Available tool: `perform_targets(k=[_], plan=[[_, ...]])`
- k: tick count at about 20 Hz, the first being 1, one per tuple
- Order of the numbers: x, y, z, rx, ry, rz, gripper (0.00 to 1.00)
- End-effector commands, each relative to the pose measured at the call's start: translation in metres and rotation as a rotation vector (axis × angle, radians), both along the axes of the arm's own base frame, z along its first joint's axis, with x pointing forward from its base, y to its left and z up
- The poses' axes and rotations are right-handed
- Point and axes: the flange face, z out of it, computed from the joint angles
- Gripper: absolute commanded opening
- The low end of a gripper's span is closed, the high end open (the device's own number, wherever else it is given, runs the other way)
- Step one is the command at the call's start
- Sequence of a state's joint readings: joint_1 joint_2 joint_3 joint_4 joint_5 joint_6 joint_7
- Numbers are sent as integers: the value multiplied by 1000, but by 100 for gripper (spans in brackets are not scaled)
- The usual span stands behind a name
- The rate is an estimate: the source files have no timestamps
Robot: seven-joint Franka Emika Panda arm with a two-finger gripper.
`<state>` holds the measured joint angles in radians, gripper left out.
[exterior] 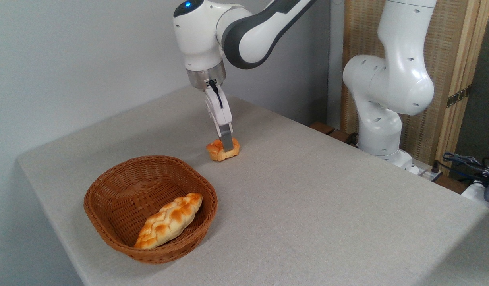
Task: Put bread into the basket
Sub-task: 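Close the gripper on the orange bread roll, then lift the roll and carry it over the wicker basket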
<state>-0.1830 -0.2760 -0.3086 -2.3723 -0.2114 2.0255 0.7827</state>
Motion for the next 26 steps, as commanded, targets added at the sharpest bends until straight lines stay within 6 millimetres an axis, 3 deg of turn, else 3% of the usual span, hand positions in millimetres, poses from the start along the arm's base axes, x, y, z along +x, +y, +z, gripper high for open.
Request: perform_targets(k=[1,5,7,9,12,14,15,16,19,24,26], plan=[[-2,3,-7,-7,5,-27,4],[3,6,0,-15,-9,-24,4],[10,7,20,-26,-20,-12,3],[26,24,53,-37,0,22,3],[52,71,115,-90,-12,37,8],[71,93,145,-133,-81,83,11],[83,102,150,-154,-123,115,12],[93,102,151,-187,-169,138,16],[123,91,120,-230,-202,173,20],[163,90,81,-249,-310,217,32],[170,83,70,-248,-330,210,53]])
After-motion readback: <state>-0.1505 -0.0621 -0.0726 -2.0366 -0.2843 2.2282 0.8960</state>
